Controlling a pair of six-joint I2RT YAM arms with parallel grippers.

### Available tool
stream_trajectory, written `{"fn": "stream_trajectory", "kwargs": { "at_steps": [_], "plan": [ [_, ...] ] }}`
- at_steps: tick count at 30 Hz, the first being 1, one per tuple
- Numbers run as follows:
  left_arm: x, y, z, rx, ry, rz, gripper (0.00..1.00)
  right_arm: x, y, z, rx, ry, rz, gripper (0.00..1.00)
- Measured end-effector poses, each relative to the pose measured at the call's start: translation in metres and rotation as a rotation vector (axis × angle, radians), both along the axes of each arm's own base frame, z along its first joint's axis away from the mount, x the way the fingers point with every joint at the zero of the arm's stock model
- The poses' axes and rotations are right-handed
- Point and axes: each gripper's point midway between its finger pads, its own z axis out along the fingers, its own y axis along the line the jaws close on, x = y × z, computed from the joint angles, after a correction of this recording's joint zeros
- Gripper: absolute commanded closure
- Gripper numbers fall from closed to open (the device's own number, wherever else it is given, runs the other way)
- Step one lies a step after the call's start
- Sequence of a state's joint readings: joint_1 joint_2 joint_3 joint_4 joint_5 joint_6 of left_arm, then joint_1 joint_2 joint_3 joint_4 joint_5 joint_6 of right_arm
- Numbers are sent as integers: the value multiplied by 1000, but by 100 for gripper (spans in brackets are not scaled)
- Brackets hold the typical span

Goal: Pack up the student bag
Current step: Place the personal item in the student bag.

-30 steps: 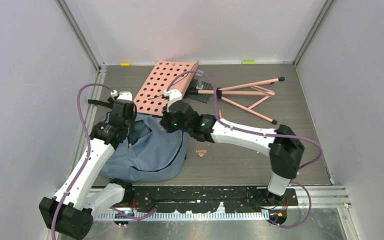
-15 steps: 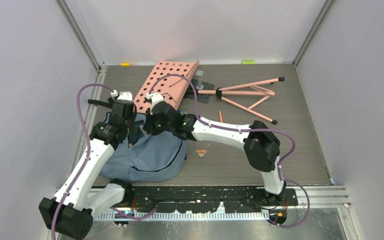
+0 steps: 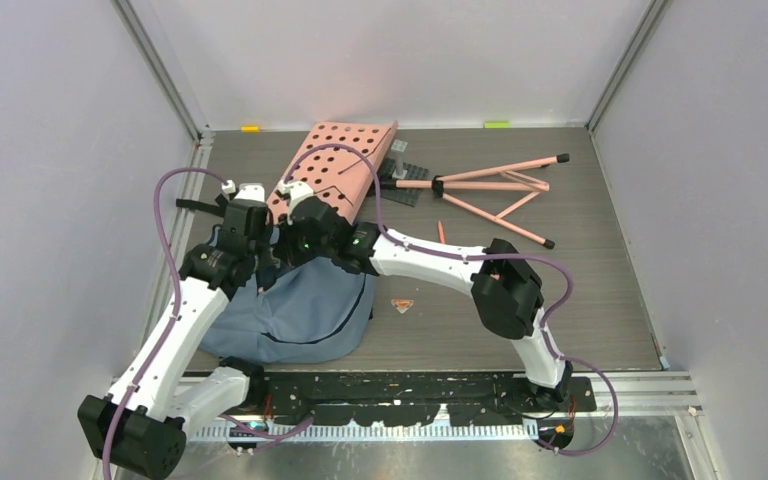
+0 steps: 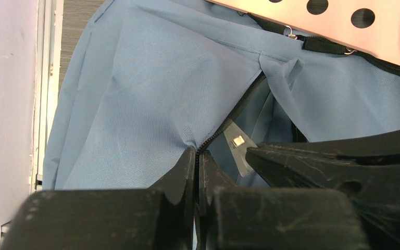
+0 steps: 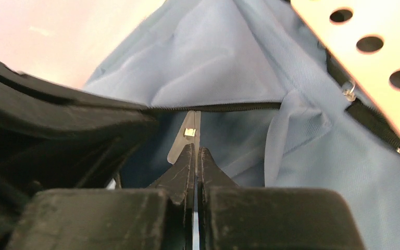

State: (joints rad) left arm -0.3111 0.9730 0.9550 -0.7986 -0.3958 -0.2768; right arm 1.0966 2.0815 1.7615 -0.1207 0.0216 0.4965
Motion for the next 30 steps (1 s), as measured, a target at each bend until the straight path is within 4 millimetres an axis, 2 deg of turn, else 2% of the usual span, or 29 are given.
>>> {"fn": "stream_trajectory", "kwargs": {
  "at_steps": [9,14,18,22,27,30],
  "plan": [
    [0,-1,0,-4,0,-4,100,-17,-16,-56,-77,94,8,99],
    [0,-1,0,-5,0,-4,100,-16,-8,-49,-30,92,13,99],
    [0,-1,0,-5,0,-4,100,-10,11,-43,29,73,31,97],
    [0,-1,0,-5,0,-4,100,-5,27,-47,64,64,45,83],
    [0,-1,0,-5,0,-4,100,-4,32,-56,73,73,50,60],
    [0,-1,0,-5,0,-4,100,-4,34,-53,86,68,53,54]
  ]
}}
